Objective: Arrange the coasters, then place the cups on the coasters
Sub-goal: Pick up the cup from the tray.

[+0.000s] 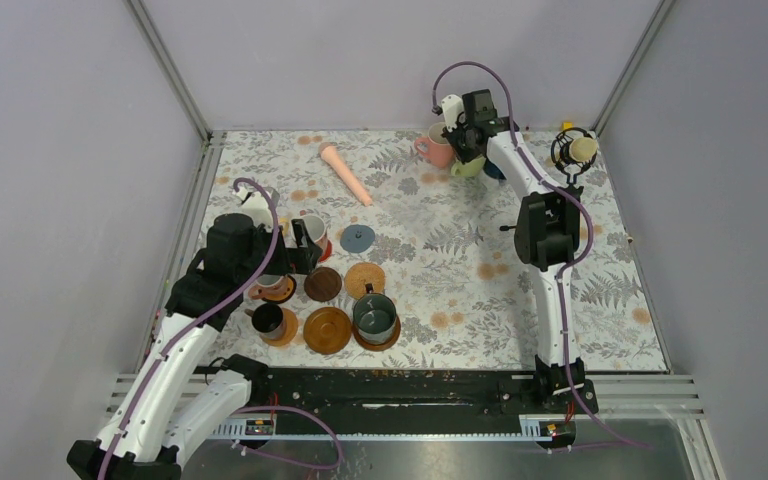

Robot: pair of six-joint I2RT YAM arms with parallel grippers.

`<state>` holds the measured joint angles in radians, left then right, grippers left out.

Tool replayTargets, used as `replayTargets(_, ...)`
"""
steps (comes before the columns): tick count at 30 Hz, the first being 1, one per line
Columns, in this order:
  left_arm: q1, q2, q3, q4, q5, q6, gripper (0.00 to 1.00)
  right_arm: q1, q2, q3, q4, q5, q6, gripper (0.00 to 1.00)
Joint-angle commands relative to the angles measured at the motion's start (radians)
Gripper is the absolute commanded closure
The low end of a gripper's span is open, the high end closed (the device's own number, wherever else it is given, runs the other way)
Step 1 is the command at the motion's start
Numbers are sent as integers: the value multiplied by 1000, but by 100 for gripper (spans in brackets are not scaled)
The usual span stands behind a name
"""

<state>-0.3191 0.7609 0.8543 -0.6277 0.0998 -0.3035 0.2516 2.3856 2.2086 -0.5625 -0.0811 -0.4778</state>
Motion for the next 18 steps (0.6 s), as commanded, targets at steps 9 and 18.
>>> replayTargets(9,-1,-42,20,47,-49,0,1,15,-303,-90,-58,-53,24,100)
replayTargets(18,20,-104,15,38,-123,-16,1,155,-533,-333,-1,-83,141,100)
